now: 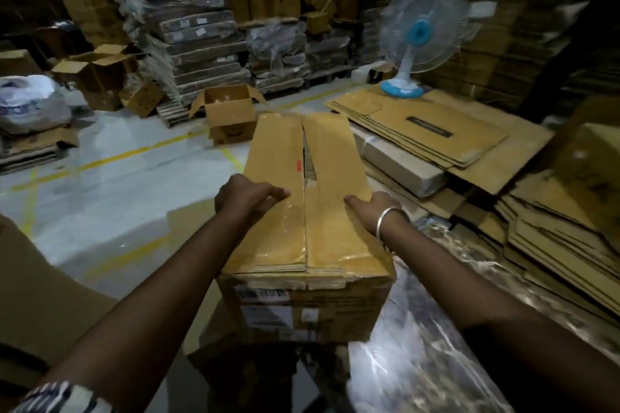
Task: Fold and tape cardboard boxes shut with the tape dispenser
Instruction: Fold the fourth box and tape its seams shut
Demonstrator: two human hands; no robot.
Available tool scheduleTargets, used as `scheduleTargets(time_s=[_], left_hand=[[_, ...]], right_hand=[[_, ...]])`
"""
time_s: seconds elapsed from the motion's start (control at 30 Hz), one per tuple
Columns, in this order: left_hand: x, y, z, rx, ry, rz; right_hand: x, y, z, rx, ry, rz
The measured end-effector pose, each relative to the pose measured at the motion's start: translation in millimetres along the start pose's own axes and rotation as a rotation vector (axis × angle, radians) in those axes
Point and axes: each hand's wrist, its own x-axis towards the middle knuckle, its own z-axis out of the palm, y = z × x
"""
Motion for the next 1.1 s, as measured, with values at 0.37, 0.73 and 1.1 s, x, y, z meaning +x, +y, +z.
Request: scheduleTargets(time_s=[0.37, 0.73, 1.1], left_hand=[[-174.4, 46.3, 172.4, -0.006, -0.283, 0.247], [-271.8, 41.9, 261.5, 0.015, -0.644, 0.429], [-244.9, 49.4, 289.4, 0.104, -0.838, 0.629]], right_hand=[[-118.9, 219.8, -95.2, 0.088, 0.315, 0.346], [-214.8, 341.4, -92.3, 0.147, 0.488, 0.632], [-206.3, 348.2, -90.5, 0.24, 0.645, 0.585]])
